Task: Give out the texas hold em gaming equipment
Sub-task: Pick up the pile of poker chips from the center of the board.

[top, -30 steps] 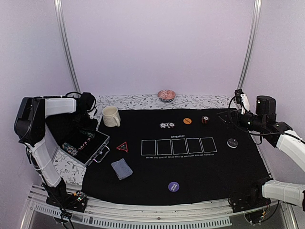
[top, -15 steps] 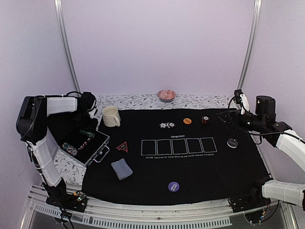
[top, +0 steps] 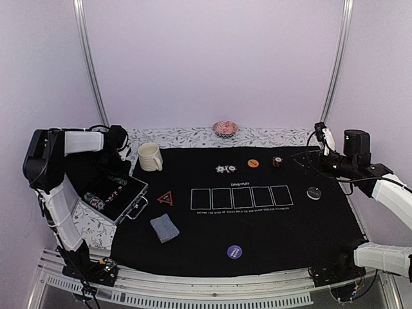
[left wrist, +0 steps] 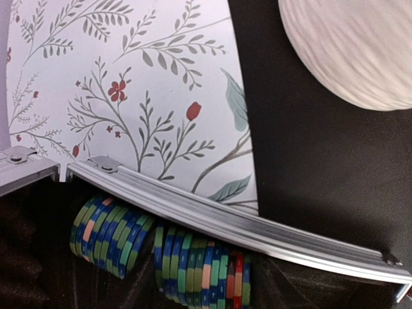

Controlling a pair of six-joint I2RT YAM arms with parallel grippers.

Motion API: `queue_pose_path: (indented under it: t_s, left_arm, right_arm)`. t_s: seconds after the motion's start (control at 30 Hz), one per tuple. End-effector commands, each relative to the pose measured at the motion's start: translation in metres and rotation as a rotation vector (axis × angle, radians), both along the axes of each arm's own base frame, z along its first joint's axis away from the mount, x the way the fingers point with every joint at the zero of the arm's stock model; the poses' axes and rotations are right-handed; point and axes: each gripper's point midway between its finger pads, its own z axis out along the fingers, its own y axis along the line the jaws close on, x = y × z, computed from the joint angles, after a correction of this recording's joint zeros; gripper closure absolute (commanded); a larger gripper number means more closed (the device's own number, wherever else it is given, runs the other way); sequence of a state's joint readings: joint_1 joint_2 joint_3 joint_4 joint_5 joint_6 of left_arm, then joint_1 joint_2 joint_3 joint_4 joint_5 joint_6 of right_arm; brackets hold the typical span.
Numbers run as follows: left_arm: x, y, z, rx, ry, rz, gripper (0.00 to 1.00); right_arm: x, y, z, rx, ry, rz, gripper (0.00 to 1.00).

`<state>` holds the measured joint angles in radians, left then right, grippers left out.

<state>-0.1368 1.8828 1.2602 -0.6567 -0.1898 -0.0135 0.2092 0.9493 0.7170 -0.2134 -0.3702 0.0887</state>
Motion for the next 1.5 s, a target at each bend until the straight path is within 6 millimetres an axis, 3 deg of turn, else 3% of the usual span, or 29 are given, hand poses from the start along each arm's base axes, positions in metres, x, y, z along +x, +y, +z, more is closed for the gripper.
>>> queue_pose_path:
  t_s: [0.0,0.13,0.5,0.6,0.77,0.8,1.0,1.17,1.37,1.47]
  left_arm:
    - [-0.010,0.004,-0.021,-0.029,0.066,0.007,0.52]
    - [-0.015,-0.003,-0.021,-0.076,0.076,-0.005,0.50]
    - [-0.022,0.009,-0.036,-0.016,0.121,0.032,0.50]
    - [-0.017,0.007,-0.029,-0.031,0.095,0.024,0.60]
    - [-0.010,-0.002,-0.010,-0.073,0.043,0.002,0.94]
    - [-0.009,-0.004,-0.004,-0.082,0.032,-0.005,1.00]
    - [-0.010,-0.007,0.046,-0.096,-0.069,-0.001,1.00]
    - [-0.019,-0.029,0.098,-0.101,-0.162,-0.048,1.00]
    - [-0.036,-0.104,0.172,-0.118,-0.282,-0.218,1.00]
    - [-0.063,-0.155,0.192,-0.164,-0.297,-0.329,1.00]
  right_arm:
    - [0.002,0.002,0.014,0.001,-0.031,0.013,0.01]
    - [0.002,0.002,0.011,0.001,-0.025,0.015,0.01]
    - [-0.001,0.003,0.016,0.007,-0.032,0.022,0.01]
    - [-0.001,0.002,0.016,0.007,-0.031,0.020,0.01]
    - [-0.002,0.002,0.012,0.012,-0.024,0.019,0.01]
    - [-0.002,0.003,0.012,0.012,-0.023,0.020,0.01]
    - [-0.003,0.005,0.016,0.016,-0.013,0.036,0.01]
    - [-0.016,0.017,0.042,0.081,-0.047,0.116,0.01]
    - [-0.022,0.015,0.057,0.078,-0.042,0.107,0.01]
    - [-0.027,0.016,0.054,0.092,0.011,0.109,0.01]
